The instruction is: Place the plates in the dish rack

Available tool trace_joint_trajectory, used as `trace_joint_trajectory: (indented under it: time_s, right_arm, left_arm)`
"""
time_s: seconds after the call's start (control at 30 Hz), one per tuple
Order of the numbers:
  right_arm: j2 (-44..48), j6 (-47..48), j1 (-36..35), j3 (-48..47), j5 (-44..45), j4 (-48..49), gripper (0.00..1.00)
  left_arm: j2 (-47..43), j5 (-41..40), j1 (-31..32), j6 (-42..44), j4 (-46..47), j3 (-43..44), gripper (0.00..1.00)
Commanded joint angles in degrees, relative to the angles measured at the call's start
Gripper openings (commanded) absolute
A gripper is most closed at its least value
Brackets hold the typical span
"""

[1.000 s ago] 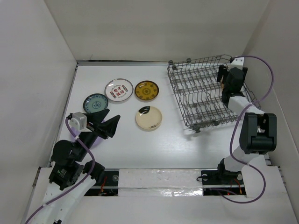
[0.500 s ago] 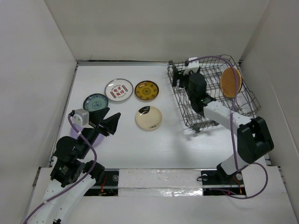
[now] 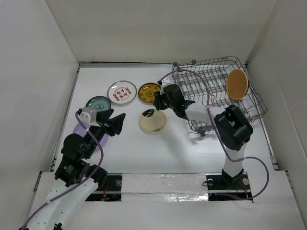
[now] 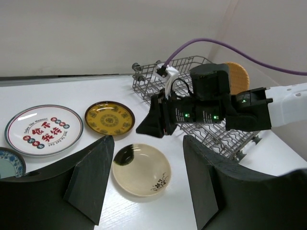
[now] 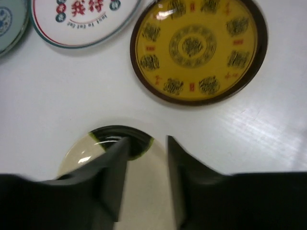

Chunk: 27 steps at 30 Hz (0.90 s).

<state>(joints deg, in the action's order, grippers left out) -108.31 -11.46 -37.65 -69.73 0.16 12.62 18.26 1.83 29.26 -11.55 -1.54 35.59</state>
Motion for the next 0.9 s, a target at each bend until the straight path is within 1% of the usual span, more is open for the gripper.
trace_joint_trajectory:
  time_s: [0.0,0.07,0.1,0.13,0.23,0.33,0.5,0.63,0.67,0.7,0.73,0.77,0.87]
  right_arm:
    - [-1.19,-1.89,0.03,-3.13,-4.81,-2.07,0.51]
    - [-2.07,-2.16,0.65,-3.82,-6.49,-3.74,0.66]
    - [-2.69,-2.07,1.17,-4.44,-7.1,-5.14,0.67]
    - [-3.48,-1.72,1.78,-4.71,-8.15,-6.63,0.7]
    - [-4.36,-1.98,2.4,-4.01,-10.52,-7.96,0.71]
    - [-4.71,-1.64,2.93,-2.6,-10.54,-7.96,0.71]
    - [-5.42,-1.72,2.93,-1.99,-12.64,-8.93,0.68]
    - [-6.56,-1.54,2.93,-1.9,-16.94,-8.23,0.62]
    - [-6.56,-1.8,2.93,-1.64,-17.56,-7.88,0.51]
    - [-6.65,-2.07,2.93,-1.37,-18.61,-7.27,0.44]
    - [-6.74,-2.77,2.93,-1.19,-19.4,-6.3,0.4]
    - [-6.65,-2.95,2.93,-1.19,-21.15,-5.86,0.39]
    - [-6.82,-3.13,2.93,-1.46,-21.96,-5.5,0.39]
  left_arm:
    - [1.07,-1.38,0.36,0.83,3.04,-0.35,0.56]
    - [1.86,-1.38,0.36,1.0,2.86,-0.35,0.56]
    - [2.21,-1.39,0.36,0.92,2.86,-0.09,0.56]
    - [2.57,-1.04,0.36,1.0,2.86,-0.09,0.56]
    - [3.18,-1.12,0.36,1.09,3.21,0.0,0.56]
    - [3.71,-0.77,0.36,1.18,3.04,0.09,0.56]
    - [3.54,-1.03,0.36,1.18,3.3,0.0,0.56]
    - [3.28,-0.16,0.36,1.18,3.04,0.09,0.56]
    - [3.01,-0.24,0.36,1.09,3.21,0.09,0.56]
    - [2.75,-0.85,0.36,1.09,3.3,-0.08,0.56]
    - [2.66,-0.95,0.36,1.09,3.3,-0.09,0.56]
    - [2.57,-0.95,0.36,1.09,3.04,-0.09,0.56]
    - [1.96,0.19,0.36,1.0,3.03,0.0,0.56]
